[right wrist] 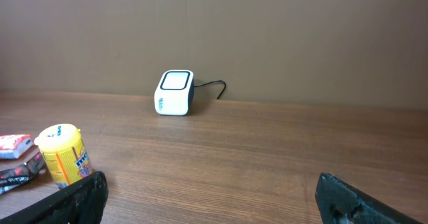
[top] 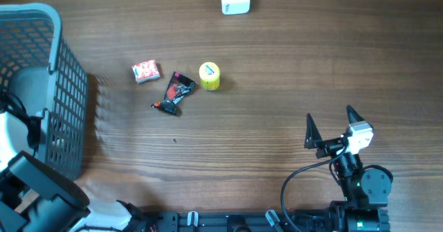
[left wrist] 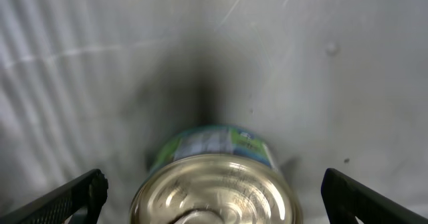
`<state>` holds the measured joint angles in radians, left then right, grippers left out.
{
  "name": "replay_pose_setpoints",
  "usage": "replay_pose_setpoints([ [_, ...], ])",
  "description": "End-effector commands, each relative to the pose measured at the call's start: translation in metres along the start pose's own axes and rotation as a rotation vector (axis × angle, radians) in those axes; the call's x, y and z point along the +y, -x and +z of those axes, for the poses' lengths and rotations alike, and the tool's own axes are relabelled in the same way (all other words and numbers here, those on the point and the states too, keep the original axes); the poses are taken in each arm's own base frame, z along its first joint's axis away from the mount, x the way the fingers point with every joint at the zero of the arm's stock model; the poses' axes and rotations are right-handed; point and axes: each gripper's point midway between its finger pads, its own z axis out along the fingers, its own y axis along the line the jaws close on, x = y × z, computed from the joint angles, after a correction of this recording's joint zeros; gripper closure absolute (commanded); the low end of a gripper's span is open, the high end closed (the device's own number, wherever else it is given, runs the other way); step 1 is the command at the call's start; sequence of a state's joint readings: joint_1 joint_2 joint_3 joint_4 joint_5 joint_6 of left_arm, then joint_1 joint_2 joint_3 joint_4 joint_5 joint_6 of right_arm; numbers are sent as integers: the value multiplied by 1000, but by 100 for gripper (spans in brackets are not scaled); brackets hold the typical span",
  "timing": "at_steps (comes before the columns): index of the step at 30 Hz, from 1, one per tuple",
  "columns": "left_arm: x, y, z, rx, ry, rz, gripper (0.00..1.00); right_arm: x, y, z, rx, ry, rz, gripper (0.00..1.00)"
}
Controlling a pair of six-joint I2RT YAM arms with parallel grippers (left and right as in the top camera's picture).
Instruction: Scan the item barcode
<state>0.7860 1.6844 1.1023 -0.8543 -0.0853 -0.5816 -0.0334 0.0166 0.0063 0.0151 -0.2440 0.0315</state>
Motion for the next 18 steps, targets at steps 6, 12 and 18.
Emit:
replay_pose_setpoints([
  [6,-7,-23,27,19,-7,41,0,3,1,0,-6,17,-5,0],
  [12,-15,-32,30,15,-18,56,11,3,1,0,-7,17,-6,0],
  [18,-16,-31,30,13,-20,56,27,3,1,0,-6,17,-6,1],
])
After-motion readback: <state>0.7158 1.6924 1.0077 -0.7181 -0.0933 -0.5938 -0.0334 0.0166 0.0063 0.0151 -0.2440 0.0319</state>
